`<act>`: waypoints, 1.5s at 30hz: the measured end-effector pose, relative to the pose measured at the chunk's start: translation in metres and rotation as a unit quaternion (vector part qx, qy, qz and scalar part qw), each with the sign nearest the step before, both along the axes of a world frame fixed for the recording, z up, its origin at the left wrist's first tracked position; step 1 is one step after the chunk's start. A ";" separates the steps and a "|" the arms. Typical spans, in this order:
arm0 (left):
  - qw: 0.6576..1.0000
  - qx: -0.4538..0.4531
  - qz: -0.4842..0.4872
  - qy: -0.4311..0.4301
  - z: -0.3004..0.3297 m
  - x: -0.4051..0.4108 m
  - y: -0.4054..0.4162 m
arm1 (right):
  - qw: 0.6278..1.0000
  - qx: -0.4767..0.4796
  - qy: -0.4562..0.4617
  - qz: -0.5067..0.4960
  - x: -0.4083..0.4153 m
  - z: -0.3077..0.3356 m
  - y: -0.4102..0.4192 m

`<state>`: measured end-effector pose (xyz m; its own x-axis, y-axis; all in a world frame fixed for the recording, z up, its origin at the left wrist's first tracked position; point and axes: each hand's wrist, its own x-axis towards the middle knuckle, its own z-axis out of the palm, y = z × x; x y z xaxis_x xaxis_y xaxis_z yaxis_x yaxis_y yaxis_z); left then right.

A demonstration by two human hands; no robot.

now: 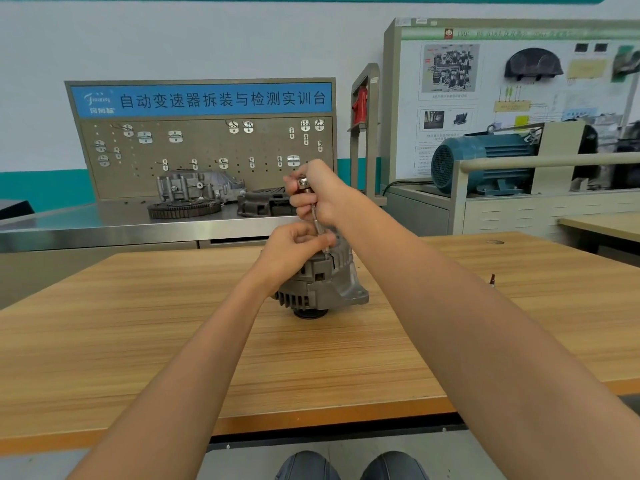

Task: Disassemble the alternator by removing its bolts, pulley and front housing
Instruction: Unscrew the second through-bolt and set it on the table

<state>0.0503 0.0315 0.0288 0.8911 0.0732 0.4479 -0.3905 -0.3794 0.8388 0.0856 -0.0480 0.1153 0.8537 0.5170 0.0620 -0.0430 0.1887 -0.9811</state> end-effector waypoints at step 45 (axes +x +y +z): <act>1.000 0.024 0.006 0.017 0.003 0.000 -0.002 | 0.992 0.056 0.050 0.098 0.011 -0.002 -0.019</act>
<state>0.0500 0.0296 0.0318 0.9051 0.0642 0.4203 -0.3566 -0.4238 0.8326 0.0962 -0.0665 0.1133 0.7424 0.6683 0.0482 -0.1858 0.2744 -0.9435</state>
